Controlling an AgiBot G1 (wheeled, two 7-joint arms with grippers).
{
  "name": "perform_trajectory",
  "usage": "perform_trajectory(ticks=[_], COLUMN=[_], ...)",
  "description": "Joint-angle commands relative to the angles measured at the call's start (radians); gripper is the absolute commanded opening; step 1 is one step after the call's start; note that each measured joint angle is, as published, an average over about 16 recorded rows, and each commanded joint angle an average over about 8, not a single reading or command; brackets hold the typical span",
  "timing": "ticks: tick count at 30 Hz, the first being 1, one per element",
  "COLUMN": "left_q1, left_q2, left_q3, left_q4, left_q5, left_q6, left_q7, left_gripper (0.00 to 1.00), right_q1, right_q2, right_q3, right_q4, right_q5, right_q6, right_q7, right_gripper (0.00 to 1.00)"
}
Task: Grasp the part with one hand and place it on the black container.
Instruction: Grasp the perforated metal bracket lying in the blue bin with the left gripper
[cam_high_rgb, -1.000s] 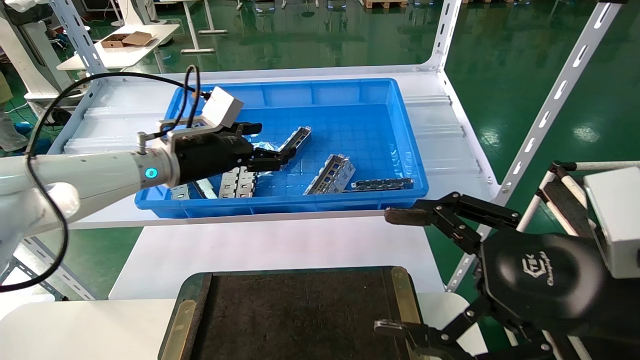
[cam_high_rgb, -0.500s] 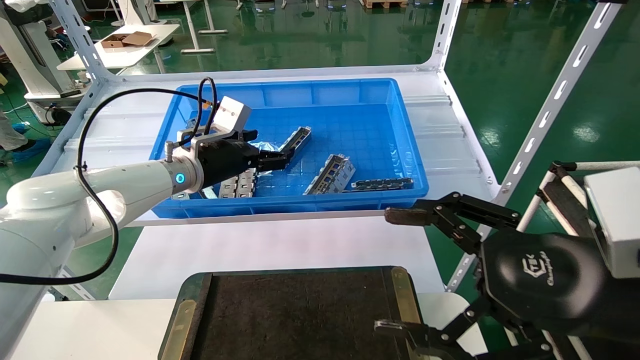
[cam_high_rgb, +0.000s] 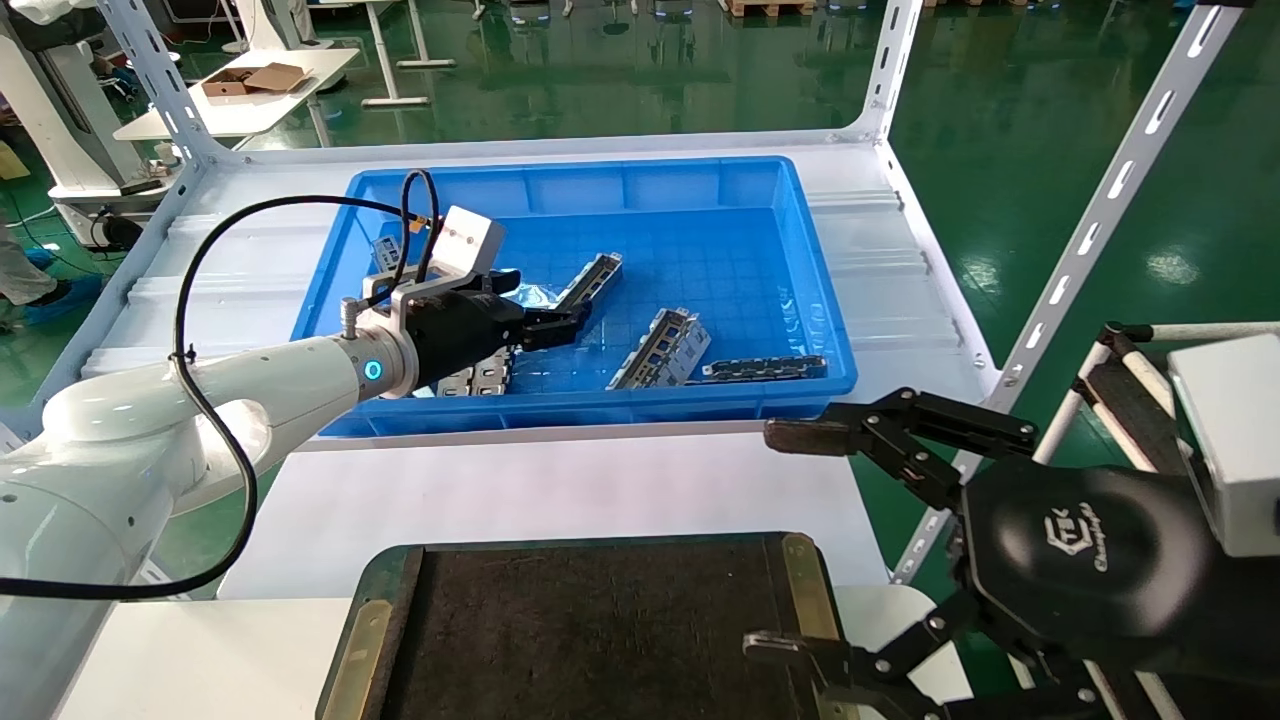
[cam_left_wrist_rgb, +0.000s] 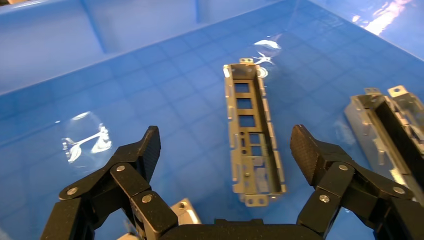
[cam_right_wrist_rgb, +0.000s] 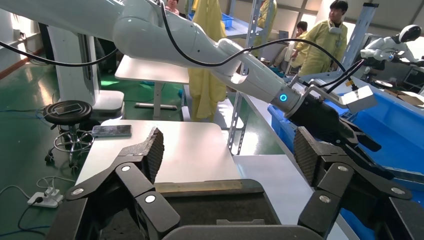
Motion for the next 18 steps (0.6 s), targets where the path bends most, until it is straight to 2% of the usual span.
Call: perform_trajectory(ticks=[1,18], left_q1=[0.005,0.024], left_q2=[0.001,0.001], left_q3=[0.002,0.031], left_q4=[-0.007,-0.037], left_q5=[0.000,-0.006], left_q6=[0.004,0.006], left_q7=[-0.004,-0.039], left_gripper=[0.00,0.00], right_q1=[0.000,0.000], right_q2=[0.000,0.000], right_q3=[0.000,0.000], right_q4=[0.000,0.000], right_q5=[0.000,0.000], right_q6=[0.000,0.000], right_q7=[0.000,0.000], right_gripper=[0.00,0.00])
